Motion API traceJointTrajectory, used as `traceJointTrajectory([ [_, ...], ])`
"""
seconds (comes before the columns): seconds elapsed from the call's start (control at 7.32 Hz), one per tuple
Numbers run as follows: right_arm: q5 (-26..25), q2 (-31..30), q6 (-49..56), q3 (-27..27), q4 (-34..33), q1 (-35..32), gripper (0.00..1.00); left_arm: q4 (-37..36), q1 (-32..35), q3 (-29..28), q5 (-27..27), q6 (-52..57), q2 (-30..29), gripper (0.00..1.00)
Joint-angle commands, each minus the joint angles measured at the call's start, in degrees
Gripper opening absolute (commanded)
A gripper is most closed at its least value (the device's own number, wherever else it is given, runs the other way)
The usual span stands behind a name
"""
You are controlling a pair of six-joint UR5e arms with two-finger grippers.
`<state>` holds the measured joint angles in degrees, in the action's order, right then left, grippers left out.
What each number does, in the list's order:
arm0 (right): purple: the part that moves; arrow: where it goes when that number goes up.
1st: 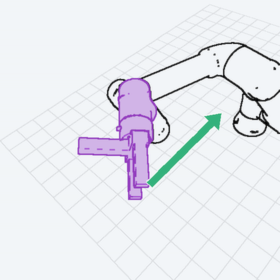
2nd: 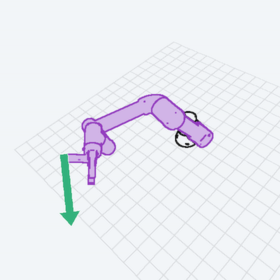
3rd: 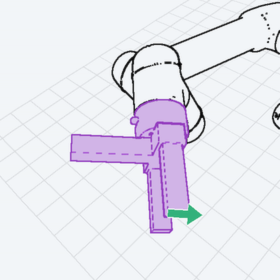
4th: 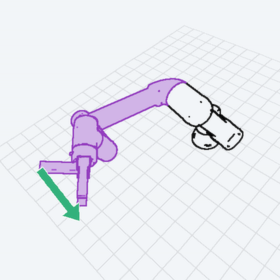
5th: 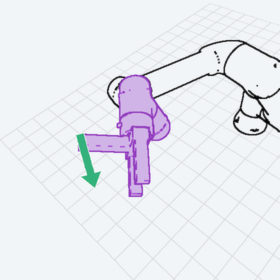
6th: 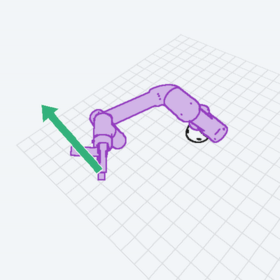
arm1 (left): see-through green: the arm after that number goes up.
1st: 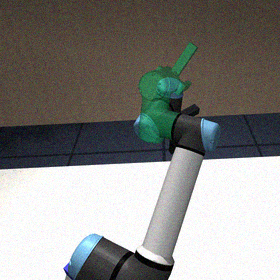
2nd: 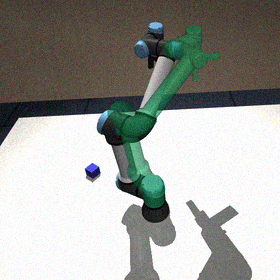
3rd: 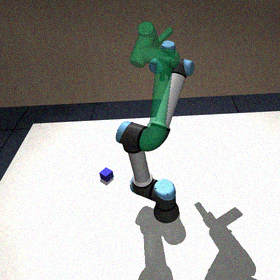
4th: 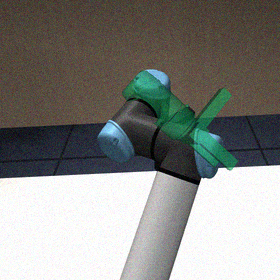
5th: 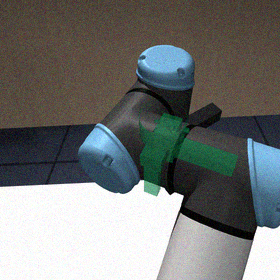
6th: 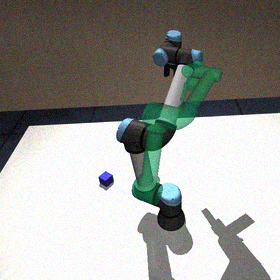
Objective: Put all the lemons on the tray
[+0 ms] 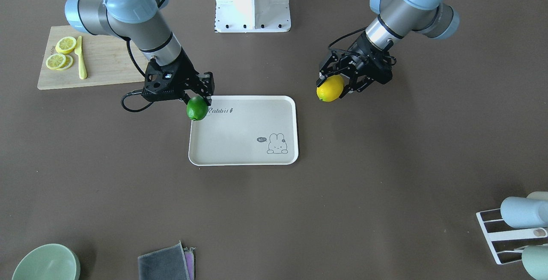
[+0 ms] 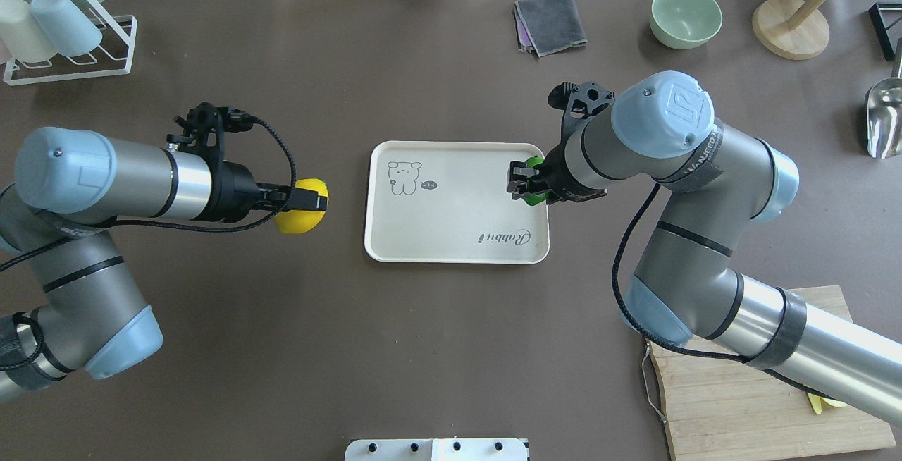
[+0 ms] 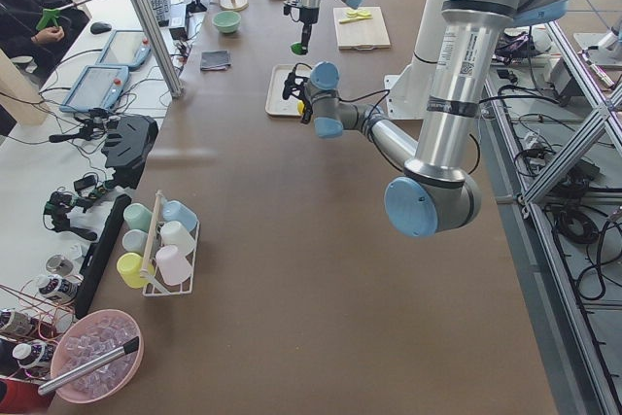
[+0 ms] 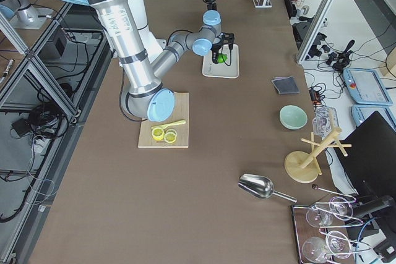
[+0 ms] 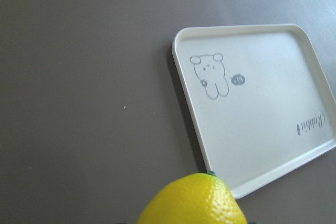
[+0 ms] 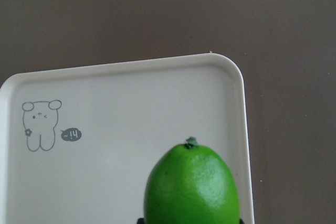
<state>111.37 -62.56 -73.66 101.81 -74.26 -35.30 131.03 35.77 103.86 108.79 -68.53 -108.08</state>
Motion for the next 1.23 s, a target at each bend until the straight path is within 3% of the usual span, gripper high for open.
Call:
traceJointTrajectory([
  [0.0,-2.8,0.9,0.2,-1.9,0.3,1.7,0.0,-13.1,-6.4,-1.1,-10.6,-3.4,-10.8,0.0],
  [0.41,-4.9,1.7,0.2,-3.5,0.4,4.3,0.0,-12.9,-10.8,-8.7,-17.9,-5.2,-15.8,0.0],
  [0.96,-6.1,4.6,0.3,-8.5,0.5,4.7,0.0,-12.9,-11.2,-11.6,-18.9,-5.2,-17.2,0.0],
  [1.09,-6.1,5.2,0.3,-8.7,0.4,4.3,0.22,-12.9,-11.2,-12.0,-19.0,-5.2,-17.3,0.0],
])
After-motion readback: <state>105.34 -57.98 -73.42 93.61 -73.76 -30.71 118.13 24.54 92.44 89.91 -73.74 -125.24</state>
